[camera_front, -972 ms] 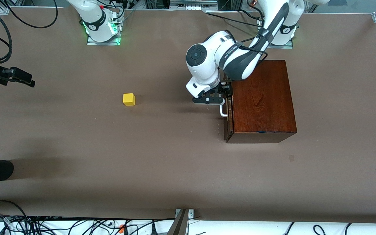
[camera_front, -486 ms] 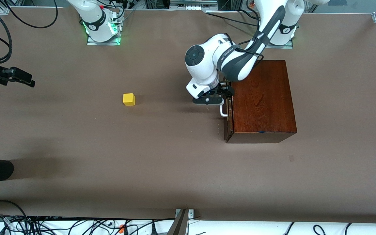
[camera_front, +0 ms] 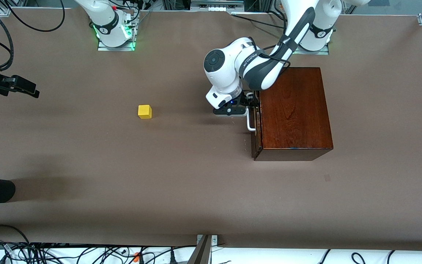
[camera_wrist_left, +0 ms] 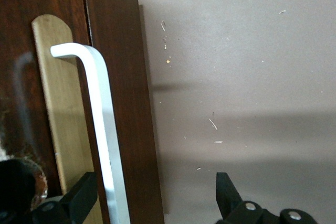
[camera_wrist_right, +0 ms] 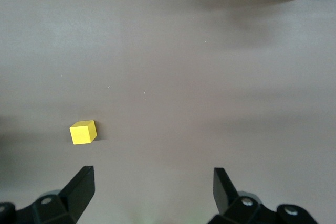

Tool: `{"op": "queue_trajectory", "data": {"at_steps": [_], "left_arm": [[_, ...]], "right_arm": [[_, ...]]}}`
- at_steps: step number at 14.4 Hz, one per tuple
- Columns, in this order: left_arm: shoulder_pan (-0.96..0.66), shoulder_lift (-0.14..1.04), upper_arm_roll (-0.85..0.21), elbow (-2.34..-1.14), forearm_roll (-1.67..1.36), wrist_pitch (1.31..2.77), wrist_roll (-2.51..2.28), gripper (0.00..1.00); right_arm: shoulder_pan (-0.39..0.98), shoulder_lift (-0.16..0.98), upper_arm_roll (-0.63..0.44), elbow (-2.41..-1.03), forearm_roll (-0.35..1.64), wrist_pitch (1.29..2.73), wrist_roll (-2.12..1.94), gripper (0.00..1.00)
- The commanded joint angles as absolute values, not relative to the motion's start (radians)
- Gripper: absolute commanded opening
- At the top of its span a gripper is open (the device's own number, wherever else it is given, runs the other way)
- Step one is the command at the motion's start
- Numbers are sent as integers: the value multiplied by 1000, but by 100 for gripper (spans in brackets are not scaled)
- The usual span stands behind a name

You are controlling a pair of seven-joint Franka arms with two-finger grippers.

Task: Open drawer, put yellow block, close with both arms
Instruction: 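Pull the drawer open by its handle with the left gripper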

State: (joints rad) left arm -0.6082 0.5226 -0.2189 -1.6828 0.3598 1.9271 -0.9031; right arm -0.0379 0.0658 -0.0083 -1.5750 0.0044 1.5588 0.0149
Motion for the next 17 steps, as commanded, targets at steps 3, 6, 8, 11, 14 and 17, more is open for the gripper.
{"op": "queue_trajectory", "data": {"at_steps": [3, 6, 8, 11, 14, 17], "left_arm": [[-644, 537, -209, -1694, 459, 1931, -1006, 100], [-653, 546, -209, -1690, 460, 1939, -1006, 100], [-658, 546, -210, -1680, 454, 1939, -1006, 100], [-669, 546, -212, -1674, 428, 1979, -1006, 100], [-669, 552, -212, -1674, 396, 2040, -1005, 100], [-676, 572, -213, -1637, 368, 2071, -1005, 100]], "right_arm": [[-40, 64, -8, -1572, 9, 1560, 14, 100], [-41, 64, -8, -1572, 9, 1560, 14, 100], [-40, 64, -8, -1572, 9, 1560, 14, 100], [-41, 64, -8, -1572, 9, 1560, 14, 100], [-40, 64, -8, -1572, 9, 1560, 14, 100], [-41, 64, -9, -1574, 9, 1560, 14, 100]]}}
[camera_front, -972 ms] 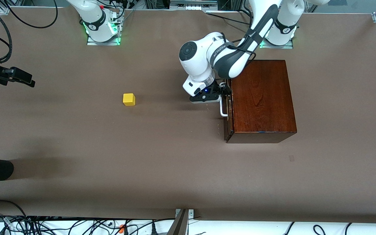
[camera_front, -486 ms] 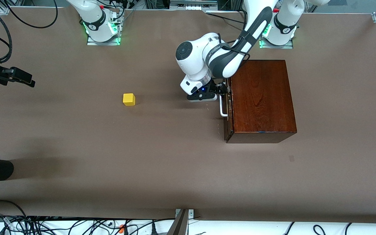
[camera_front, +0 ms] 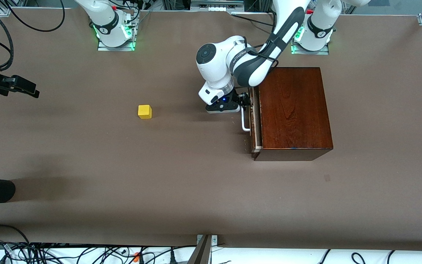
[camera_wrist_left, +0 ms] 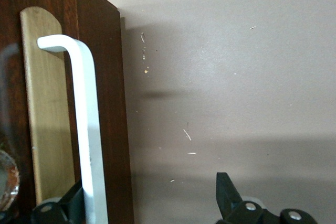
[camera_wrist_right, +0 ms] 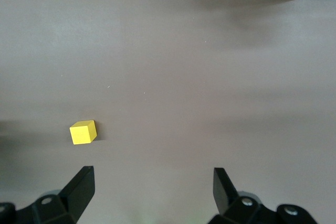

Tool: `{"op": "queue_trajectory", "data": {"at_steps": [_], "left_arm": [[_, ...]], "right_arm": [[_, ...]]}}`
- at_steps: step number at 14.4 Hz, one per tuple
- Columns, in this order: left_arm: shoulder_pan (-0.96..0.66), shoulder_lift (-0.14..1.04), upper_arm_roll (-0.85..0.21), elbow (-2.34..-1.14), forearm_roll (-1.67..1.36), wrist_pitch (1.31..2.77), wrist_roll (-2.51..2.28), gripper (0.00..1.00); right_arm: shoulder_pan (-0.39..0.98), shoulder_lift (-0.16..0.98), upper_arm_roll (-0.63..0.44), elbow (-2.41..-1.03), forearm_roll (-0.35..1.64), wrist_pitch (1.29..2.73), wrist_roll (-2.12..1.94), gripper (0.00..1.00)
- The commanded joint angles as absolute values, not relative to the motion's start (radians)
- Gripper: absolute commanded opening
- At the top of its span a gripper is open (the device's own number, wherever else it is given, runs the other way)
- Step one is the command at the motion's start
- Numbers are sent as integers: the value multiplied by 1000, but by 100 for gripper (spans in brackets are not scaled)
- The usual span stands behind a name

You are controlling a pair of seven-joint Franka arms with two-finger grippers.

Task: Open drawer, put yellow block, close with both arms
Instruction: 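Pull the drawer open by its handle with the left gripper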

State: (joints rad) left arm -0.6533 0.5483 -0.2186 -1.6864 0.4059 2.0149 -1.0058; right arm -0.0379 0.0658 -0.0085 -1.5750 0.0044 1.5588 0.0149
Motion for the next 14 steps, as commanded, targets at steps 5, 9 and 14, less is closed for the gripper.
{"op": "queue_trajectory", "data": {"at_steps": [5, 9, 14], "left_arm": [[-696, 610, -216, -1566, 345, 2071, -1006, 100], [-698, 612, -216, -1557, 344, 2071, -1003, 100], [-695, 597, -216, -1536, 344, 2046, -936, 100]], "right_arm": [[-41, 67, -8, -1574, 9, 1560, 14, 100], [-41, 66, -8, -1572, 9, 1557, 14, 100], [-41, 67, -8, -1574, 9, 1557, 14, 100]]}}
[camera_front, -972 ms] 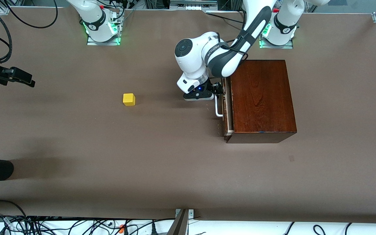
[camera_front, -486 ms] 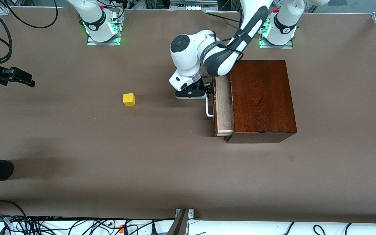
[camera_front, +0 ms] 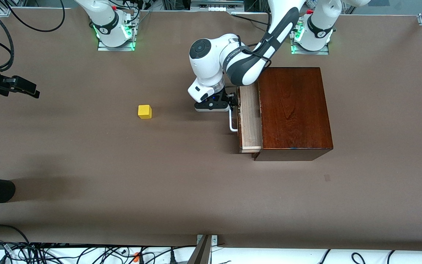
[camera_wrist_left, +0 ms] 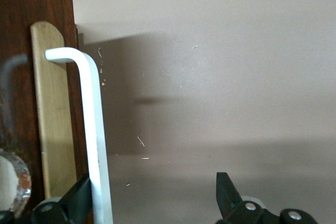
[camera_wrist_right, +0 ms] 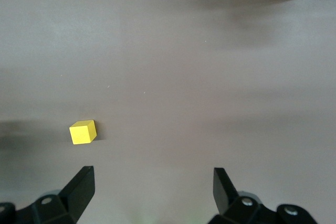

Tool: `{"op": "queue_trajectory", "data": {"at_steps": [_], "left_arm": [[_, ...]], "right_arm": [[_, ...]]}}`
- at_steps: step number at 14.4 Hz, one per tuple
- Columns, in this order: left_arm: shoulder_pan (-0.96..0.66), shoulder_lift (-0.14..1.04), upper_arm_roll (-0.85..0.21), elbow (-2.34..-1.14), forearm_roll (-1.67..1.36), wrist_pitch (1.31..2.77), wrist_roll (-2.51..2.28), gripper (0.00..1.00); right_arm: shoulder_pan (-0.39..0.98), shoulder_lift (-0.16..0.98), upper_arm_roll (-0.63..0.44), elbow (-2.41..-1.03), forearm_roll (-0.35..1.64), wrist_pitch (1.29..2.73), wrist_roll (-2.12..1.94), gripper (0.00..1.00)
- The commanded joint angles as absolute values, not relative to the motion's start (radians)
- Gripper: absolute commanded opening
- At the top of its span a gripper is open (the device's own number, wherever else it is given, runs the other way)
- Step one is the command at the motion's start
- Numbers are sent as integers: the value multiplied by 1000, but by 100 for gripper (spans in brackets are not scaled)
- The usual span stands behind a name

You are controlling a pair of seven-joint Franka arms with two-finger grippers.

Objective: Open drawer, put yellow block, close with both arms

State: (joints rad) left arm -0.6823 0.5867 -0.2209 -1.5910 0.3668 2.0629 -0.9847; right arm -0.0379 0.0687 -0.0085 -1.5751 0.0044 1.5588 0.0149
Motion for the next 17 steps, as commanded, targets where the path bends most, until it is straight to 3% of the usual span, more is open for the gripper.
{"op": "queue_trajectory", "data": {"at_steps": [1, 6, 10, 17], "left_arm": [[-695, 586, -216, -1532, 344, 2022, -936, 100], [-678, 552, -212, -1375, 261, 1763, -868, 100], [-531, 462, -216, -1315, 200, 1605, -648, 100], [-183, 278, -215, -1331, 75, 1421, -189, 100]], "right_arm": [[-41, 67, -8, -1572, 9, 1557, 14, 100], [-41, 67, -8, -1574, 9, 1555, 14, 100], [-34, 58, 1, -1580, 6, 1545, 28, 100], [-14, 8, 303, -1655, 17, 1563, 414, 100]]}}
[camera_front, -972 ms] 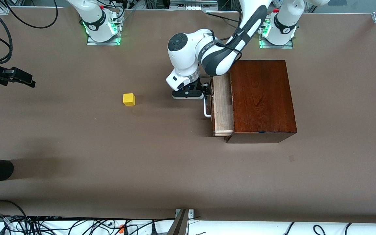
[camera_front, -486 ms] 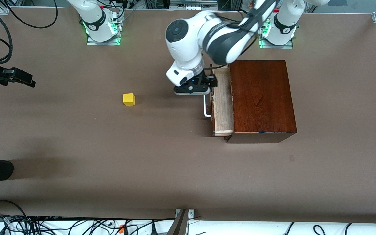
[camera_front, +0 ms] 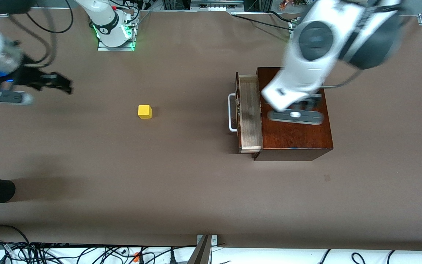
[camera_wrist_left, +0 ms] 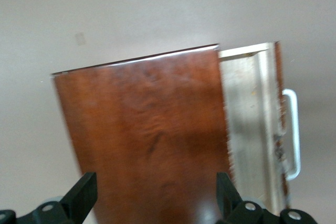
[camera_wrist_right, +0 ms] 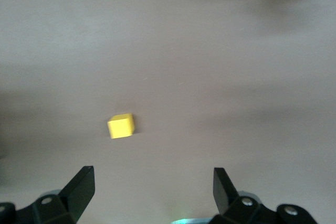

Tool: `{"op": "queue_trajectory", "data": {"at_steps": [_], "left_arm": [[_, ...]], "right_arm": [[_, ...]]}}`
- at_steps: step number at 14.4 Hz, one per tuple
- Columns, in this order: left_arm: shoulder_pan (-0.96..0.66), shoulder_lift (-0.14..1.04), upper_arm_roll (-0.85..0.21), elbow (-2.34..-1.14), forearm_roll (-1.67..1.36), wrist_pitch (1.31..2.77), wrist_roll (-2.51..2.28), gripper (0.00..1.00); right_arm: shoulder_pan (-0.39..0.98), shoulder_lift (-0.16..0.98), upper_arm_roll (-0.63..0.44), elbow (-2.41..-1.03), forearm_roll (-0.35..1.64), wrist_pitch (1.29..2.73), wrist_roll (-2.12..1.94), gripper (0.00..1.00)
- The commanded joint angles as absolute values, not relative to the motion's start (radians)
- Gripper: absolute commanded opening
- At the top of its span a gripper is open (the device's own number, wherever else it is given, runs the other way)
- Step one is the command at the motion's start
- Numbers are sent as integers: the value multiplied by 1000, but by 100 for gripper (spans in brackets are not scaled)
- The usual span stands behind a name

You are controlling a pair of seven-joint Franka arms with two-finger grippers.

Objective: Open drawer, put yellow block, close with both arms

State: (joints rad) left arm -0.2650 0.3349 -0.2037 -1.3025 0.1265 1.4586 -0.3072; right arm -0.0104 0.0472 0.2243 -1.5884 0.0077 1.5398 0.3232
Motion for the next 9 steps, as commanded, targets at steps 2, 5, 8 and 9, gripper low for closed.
{"op": "queue_trajectory", "data": {"at_steps": [2, 5, 8, 9], "left_arm": [[-88, 249, -215, -1333, 29, 1399, -83, 100], [-20, 194, -187, -1370, -24, 1407, 21, 100], [-21, 79, -54, -1533, -50, 1498, 139, 100], [-28, 33, -23, -1595, -57, 1555, 156, 100]], "right_arm": [[-14, -20, 406, -1724, 17, 1623, 489, 100], [-15, -57, 457, -1846, 8, 1707, 502, 100], [-17, -84, 451, -1978, 6, 1824, 489, 100], [-17, -83, 436, -2020, 6, 1874, 489, 100]]}}
